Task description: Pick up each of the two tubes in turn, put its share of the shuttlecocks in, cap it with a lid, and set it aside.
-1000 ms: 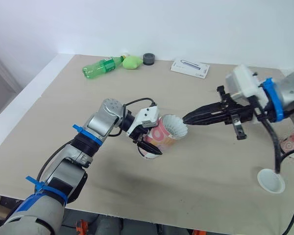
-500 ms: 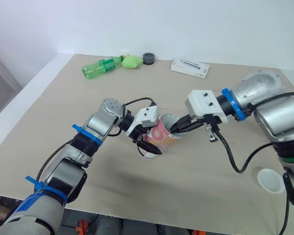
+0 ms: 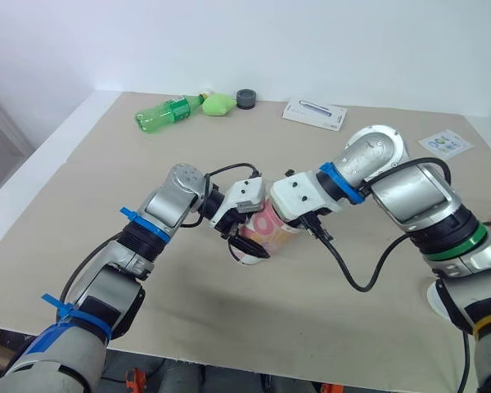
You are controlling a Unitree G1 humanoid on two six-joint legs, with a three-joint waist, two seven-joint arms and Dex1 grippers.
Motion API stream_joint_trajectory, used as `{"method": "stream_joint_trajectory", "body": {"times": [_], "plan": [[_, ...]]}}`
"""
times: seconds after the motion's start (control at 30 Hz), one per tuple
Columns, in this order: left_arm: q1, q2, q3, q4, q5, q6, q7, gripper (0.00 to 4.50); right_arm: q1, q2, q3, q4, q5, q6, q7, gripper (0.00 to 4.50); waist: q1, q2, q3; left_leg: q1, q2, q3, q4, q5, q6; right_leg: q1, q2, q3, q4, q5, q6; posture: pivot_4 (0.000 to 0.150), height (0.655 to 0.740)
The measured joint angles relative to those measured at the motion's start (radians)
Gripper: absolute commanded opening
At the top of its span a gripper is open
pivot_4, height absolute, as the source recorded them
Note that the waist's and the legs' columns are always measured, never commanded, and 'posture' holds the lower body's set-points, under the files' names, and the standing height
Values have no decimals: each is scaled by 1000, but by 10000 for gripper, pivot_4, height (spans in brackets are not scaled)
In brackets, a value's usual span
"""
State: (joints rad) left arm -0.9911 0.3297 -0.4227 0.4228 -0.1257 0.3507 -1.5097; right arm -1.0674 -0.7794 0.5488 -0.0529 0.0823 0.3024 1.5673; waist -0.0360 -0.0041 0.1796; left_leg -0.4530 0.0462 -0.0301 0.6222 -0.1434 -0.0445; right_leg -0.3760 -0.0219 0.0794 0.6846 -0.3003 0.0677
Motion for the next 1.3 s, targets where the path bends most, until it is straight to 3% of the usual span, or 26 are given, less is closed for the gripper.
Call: {"method": "stream_joint_trajectory", "body": {"times": [0.33, 0.7, 0.77, 1.03, 1.07, 1.1, 1.13, 1.2, 1.3], "plan": [[0, -5, 1, 1, -3, -2, 0, 33183, -18, -66, -78, -30, 184, 128, 6, 812, 1, 0, 0, -1, 0, 0, -1, 0, 0, -1, 0, 0, 0, 2, -4, 1500, 7203], [-1, -12, 6, 10, -4, -4, -1, 33183, -24, -135, -154, -35, 213, 165, 7, 812, 4, 0, 0, -2, -1, 0, 0, 0, 0, -1, -1, 0, 0, 2, -4, 1500, 7203], [9, -11, 13, 3, -11, -9, -1, 33183, -10, -206, -280, -69, 263, 212, 3, 812, 3, 0, 1, -2, -1, 0, -1, 0, 0, -3, -1, 0, 0, 2, -4, 1500, 7203], [65, -54, 47, -41, -75, -25, -2, 33183, 74, -261, -450, -128, 363, 322, -56, 812, 11, 0, 1, -8, -1, 0, 0, 0, 0, -7, -2, 0, 0, 2, -3, 1500, 7203], [95, -81, 84, -99, -134, -45, -2, 33183, 173, -295, -604, -183, 433, 414, -121, 812, 14, 0, 1, -8, -1, 0, -1, 0, 0, -7, -2, 0, 0, 2, -4, 1500, 7203], [96, -82, 85, -100, -140, -47, -2, 33183, 182, -295, -616, -188, 440, 425, -131, 812, 13, 1, 1, -8, -1, 0, -1, 0, 0, -7, -2, 0, 0, 2, -4, 1500, 7203], [104, -96, 86, -108, -148, -62, 1, 33183, 259, -312, -684, -225, 455, 453, -156, 5094, 13, 1, 0, -7, -1, -1, -1, 0, 0, -7, -1, 0, 0, 3, -5, 1500, 7203], [147, -109, 85, -119, -150, -118, 0, 33183, 389, -335, -758, -266, 459, 493, -186, 7930, 14, 0, 0, -7, -1, 0, 0, 0, 0, -6, -1, -1, 0, 2, -5, 1500, 7203], [243, -141, 55, -35, -103, -309, 19, 33183, 714, -355, -909, -317, 421, 550, -244, 21766, 16, 4, 1, -8, -2, 2, 1, 1, 1, -7, -2, 2, 0, 4, -2, 1500, 7203]]}}
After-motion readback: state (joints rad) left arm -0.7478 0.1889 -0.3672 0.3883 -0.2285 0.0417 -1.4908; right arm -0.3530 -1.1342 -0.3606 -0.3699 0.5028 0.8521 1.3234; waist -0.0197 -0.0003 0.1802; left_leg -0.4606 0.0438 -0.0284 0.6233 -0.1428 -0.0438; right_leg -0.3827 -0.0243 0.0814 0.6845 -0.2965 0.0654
